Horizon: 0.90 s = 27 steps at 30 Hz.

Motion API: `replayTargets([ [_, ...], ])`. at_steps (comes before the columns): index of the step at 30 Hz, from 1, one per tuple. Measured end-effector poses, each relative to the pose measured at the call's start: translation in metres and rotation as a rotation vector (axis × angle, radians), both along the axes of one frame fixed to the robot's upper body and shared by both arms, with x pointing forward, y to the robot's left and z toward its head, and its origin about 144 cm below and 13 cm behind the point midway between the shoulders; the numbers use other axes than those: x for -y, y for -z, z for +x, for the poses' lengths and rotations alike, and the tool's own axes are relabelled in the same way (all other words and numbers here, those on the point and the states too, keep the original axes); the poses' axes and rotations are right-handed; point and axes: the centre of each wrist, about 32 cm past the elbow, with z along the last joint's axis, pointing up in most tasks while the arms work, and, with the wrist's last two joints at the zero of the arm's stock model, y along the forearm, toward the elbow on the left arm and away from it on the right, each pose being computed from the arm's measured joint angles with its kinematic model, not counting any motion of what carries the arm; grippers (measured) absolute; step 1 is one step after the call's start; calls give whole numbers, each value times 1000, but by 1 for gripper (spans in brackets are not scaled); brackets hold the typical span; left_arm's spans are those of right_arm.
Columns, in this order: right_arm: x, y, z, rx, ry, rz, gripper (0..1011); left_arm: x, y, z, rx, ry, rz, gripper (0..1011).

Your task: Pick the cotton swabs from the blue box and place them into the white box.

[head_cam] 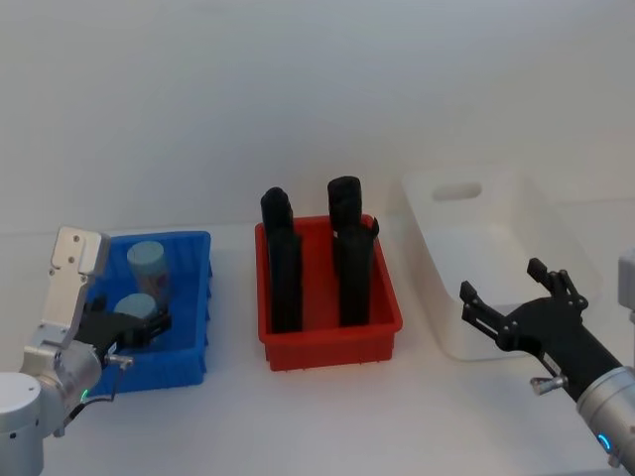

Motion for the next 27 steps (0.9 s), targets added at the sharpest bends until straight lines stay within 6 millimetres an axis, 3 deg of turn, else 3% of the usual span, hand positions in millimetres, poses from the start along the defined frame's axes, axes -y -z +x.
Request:
replayTargets([
  [14,0,0,0,0,0,0,1001,-6,9,10,-21,1,-14,993],
  [27,0,0,0,0,0,0,1001,-9,12,13,11,14,-34,671],
])
